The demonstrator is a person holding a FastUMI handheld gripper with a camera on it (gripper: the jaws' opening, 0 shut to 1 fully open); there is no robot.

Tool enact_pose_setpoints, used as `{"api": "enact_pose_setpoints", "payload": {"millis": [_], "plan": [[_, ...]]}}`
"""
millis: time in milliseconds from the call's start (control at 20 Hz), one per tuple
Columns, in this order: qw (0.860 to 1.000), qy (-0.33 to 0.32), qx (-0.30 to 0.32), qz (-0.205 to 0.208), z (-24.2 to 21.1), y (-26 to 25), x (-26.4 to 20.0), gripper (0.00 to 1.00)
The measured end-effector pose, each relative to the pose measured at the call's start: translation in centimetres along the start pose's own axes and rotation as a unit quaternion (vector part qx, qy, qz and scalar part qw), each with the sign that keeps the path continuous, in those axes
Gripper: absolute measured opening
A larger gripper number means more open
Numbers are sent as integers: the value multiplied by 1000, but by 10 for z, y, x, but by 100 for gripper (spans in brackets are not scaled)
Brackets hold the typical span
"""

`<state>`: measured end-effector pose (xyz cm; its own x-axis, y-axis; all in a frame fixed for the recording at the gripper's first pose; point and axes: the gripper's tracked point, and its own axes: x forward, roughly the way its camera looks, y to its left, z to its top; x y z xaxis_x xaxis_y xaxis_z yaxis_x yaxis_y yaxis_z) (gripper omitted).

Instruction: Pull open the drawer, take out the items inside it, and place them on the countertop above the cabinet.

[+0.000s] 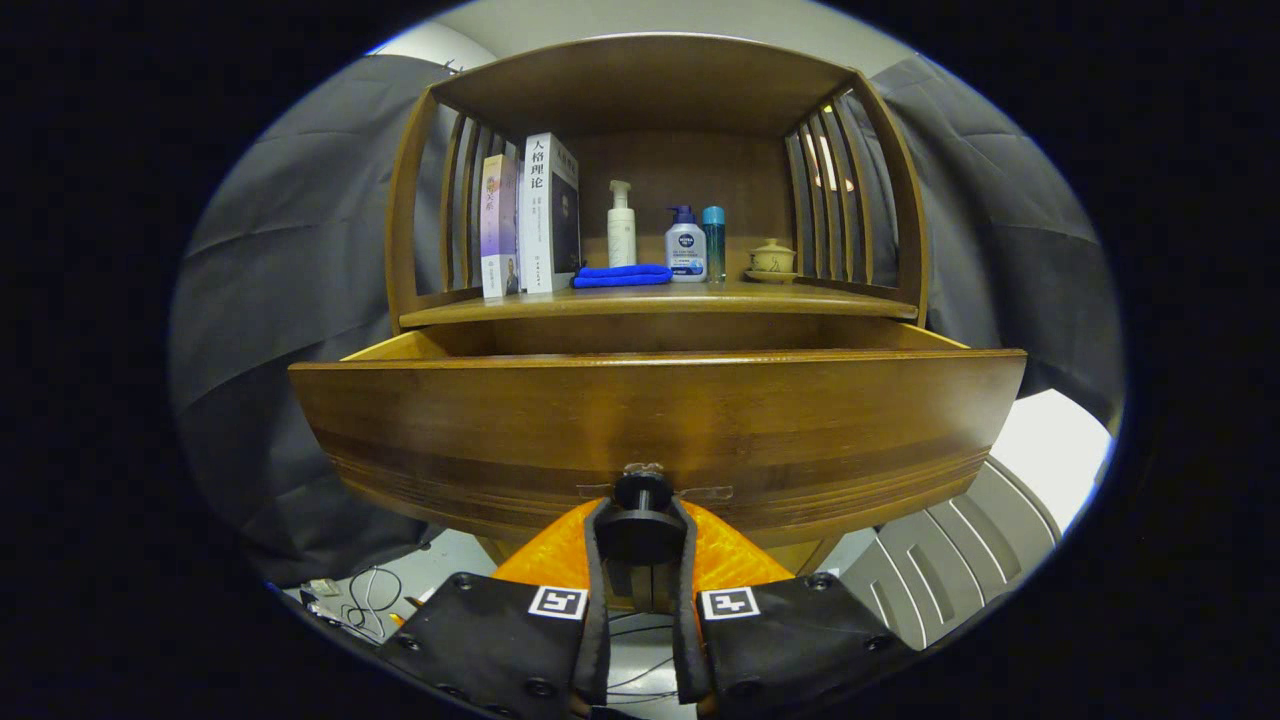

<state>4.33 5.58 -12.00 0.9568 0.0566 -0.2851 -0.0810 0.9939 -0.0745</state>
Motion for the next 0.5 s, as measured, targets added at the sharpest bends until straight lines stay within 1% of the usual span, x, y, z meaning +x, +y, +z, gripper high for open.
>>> {"api": "enact_pose_setpoints", "payload": {"millis": [250,450,500], "plan": [[1000,0,-5,7,-7,6,-21,28],[1000,-4,-15,11,-9,5,-24,27],[1000,-6,-12,16,-9,6,-25,31]]}}
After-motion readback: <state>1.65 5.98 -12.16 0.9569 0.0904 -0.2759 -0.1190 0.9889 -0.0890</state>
